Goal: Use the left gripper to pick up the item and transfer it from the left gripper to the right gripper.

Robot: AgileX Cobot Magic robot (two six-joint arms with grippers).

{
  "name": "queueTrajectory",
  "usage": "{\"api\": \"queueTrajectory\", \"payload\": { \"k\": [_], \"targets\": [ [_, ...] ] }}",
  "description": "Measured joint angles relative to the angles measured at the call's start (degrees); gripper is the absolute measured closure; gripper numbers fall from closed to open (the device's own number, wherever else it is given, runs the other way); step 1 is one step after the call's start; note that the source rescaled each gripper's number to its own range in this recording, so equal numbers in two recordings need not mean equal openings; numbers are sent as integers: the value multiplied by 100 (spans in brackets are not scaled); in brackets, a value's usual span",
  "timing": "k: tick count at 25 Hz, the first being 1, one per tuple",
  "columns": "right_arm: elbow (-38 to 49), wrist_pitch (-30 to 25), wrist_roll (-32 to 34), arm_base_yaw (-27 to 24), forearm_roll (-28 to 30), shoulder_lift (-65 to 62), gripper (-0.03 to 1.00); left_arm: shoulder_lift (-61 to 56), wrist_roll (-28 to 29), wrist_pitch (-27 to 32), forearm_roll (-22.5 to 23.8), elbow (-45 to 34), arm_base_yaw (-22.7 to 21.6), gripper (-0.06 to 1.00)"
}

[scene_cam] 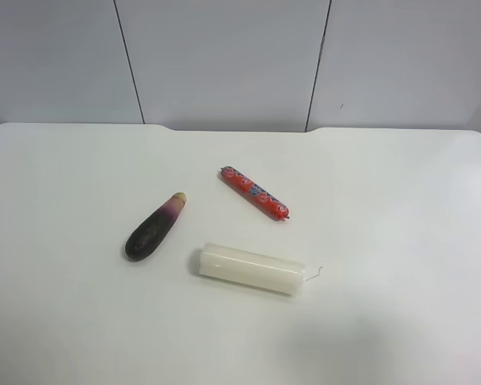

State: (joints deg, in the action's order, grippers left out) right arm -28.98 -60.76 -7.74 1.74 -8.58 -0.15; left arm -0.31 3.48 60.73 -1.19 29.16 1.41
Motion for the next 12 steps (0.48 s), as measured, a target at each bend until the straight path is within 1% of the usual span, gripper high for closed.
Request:
{"api": "queueTrajectory", "payload": {
  "k": [8,10,12],
  "targets": [
    [0,0,0,0,0,0,-3,0,0,0,-15,0,0,-6],
    [0,0,0,0,0,0,-3,36,0,-1,-115,0,0,-6],
    [0,0,0,0,0,0,-3,327,0,67,-316,76,0,-6]
  ]
}}
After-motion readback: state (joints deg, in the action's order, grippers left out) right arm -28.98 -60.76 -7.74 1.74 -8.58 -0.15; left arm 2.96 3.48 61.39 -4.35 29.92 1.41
